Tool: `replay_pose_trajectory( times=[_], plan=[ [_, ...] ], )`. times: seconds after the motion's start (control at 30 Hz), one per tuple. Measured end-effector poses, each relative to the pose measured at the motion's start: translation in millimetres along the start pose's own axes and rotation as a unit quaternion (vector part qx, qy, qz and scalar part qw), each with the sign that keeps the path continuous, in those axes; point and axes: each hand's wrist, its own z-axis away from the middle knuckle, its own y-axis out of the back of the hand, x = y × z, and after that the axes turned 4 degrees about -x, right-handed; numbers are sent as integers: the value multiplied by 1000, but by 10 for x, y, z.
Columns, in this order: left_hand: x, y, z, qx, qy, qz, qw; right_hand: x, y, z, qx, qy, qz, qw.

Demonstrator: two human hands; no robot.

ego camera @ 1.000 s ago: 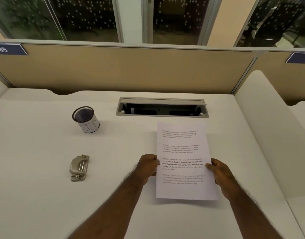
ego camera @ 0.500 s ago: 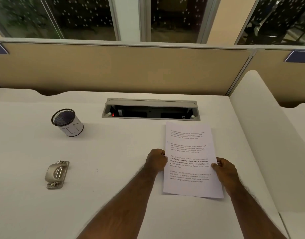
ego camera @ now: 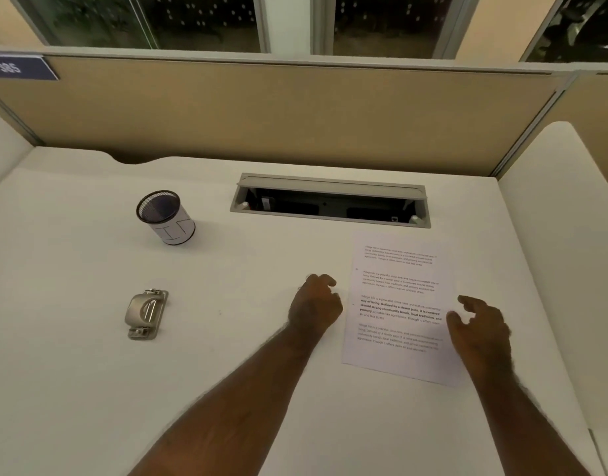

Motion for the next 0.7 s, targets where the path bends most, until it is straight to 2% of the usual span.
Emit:
replay_pose_trajectory(
  times=[0.13,0.3,0.53,0.7],
  plan=[
    [-441,352,165,66,-28,-34,997,-334,-260,305,-7,127,-33,991],
    [-1121,879,325,132,-2,-65,989,-864,-855,842,-69,269,-10,961],
    [-1924,1315,665,158,0,-87,984,-1512,-1620,1367,-247,339,25,908],
    [-2197,1358,855,82,-22,-69,994,-1822,-1973,1469,-314,326,54,890]
  ],
)
